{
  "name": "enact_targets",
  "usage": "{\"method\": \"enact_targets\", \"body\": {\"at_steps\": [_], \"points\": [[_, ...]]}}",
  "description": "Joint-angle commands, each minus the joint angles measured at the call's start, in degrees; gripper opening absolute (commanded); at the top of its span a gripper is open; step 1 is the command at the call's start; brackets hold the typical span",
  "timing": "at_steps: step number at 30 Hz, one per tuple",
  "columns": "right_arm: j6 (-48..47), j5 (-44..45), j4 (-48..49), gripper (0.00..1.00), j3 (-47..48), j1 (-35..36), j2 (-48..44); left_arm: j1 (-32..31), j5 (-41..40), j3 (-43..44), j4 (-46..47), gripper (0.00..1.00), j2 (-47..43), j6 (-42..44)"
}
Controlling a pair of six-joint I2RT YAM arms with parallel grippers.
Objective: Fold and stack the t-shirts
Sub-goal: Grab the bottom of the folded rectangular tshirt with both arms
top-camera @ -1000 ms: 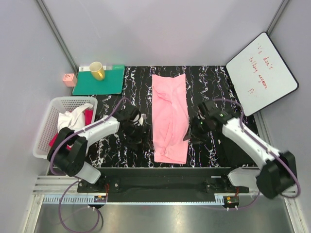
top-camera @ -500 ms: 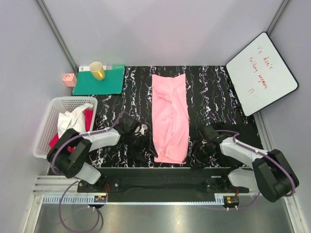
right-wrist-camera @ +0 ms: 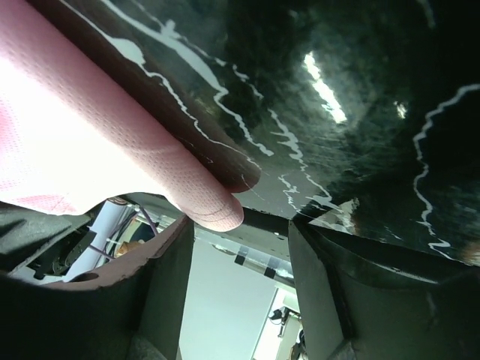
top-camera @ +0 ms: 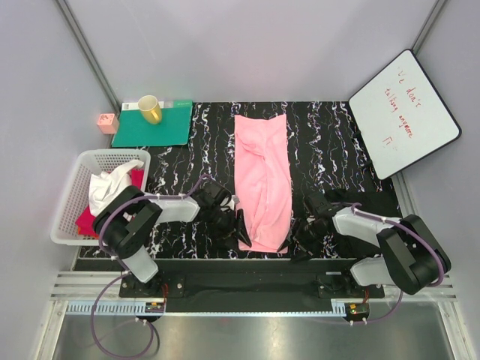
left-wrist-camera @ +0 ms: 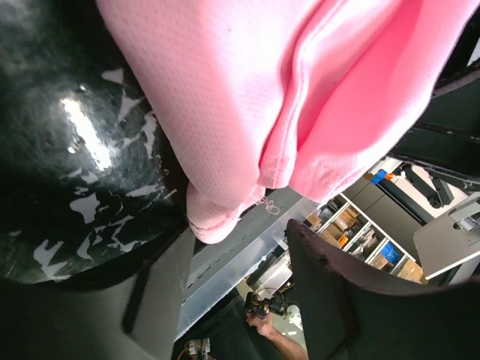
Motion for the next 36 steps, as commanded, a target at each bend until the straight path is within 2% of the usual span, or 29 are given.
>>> {"method": "enact_targets", "body": {"at_steps": [1,2,4,5,6,10,14,17,18,21,26,29,31,32,33,36], "points": [[-0.8,10.5,6.7,0.59,1.9,0.0,-0.4,-0.2,-9.5,0.1,-0.2,0.51,3.9,2.8],[-0.8,11.3,6.7,0.58,2.2,0.0,-0.6,-0.2,-10.2,0.5,-0.9,0.35,4.8,3.1],[-0.7,11.6,6.5,0.57,2.6,0.0,-1.5,-0.2,-10.6,1.2,-1.5,0.19,5.6,3.5],[-0.7,11.5,6.5,0.57,2.9,0.0,-1.9,-0.2,-10.9,1.6,-2.1,0.04,6.3,3.8],[-0.7,11.4,6.3,0.57,3.0,0.0,-2.3,-0.2,-11.0,1.7,-2.4,0.0,6.6,4.1],[-0.6,11.2,3.0,0.64,4.1,0.0,-8.2,-0.2,-11.5,2.3,-3.8,0.0,7.3,4.6],[-1.0,12.9,-0.2,0.79,4.9,0.0,-14.9,-0.2,-11.3,3.1,-4.0,0.0,8.1,4.8],[-1.0,14.3,0.0,0.79,2.9,0.0,-13.8,-0.2,-11.1,3.6,-4.1,0.0,8.5,4.9],[-2.1,13.6,0.9,0.73,2.6,0.0,-12.2,-0.2,-11.2,3.8,-4.3,0.0,8.5,5.0],[-4.4,10.8,1.9,0.64,2.2,0.0,-5.4,-0.2,-11.3,4.5,-5.3,0.0,8.2,5.3],[-6.2,11.8,2.1,0.61,2.9,0.0,0.2,-0.2,-12.5,5.9,-7.0,0.0,7.9,5.8],[-6.8,12.1,3.4,0.52,3.3,0.0,3.4,-0.2,-12.4,6.2,-7.2,0.0,7.7,5.8],[-7.0,12.1,5.6,0.35,3.5,0.0,6.1,-0.2,-12.6,6.4,-7.6,0.0,7.5,5.9],[-7.2,12.0,6.3,0.1,3.7,-0.1,7.0,-0.2,-12.8,6.6,-8.0,0.0,7.3,5.9],[-7.8,11.8,6.4,0.0,4.0,0.0,7.9,-0.2,-13.1,6.7,-8.2,0.0,7.2,6.0],[-9.4,10.7,5.1,0.0,5.7,0.0,9.6,0.0,-14.2,6.8,-10.4,0.0,6.4,6.7]]}}
